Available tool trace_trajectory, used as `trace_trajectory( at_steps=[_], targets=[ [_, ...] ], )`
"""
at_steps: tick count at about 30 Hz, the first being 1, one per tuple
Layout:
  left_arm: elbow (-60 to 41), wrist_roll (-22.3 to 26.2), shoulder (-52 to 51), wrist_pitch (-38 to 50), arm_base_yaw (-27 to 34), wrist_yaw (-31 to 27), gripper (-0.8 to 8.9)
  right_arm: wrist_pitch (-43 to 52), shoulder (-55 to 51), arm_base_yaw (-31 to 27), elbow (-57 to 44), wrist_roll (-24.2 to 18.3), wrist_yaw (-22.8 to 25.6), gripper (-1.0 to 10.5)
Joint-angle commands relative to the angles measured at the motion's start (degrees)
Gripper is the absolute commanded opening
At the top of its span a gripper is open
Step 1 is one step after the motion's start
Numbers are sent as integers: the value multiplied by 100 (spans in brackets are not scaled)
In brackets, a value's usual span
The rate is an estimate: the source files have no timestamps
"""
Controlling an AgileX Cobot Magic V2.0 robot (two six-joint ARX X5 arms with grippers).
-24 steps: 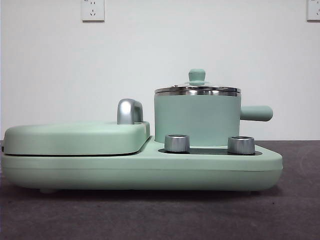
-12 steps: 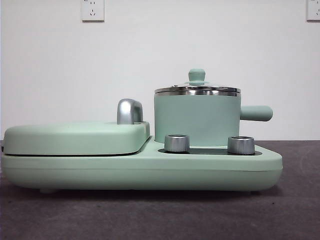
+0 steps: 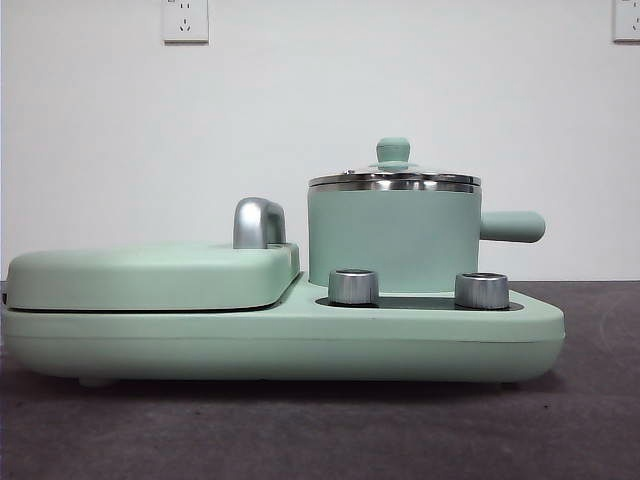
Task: Put the buns in a small steamer
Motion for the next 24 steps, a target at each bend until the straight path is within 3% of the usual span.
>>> trace_trajectory(
  at_steps=[1,5,9,16,24],
  targets=[
    [-345,11,-190,481,199,-15,7,59,13,39,46,-33,4,24],
    [-1381,96,-636,1720,896,-15,7,59,13,39,46,-33,4,24],
    [-2734,402,-1381,2896,1963,-13,7,59,13,39,48,-33,4,24],
    [-3847,1561,-2173,2992,3486,-195,7,59,13,39,48,-33,4,24],
    [-4245,1563,-2175,3040,4048,-549,7,59,13,39,48,-33,7,24]
  ],
)
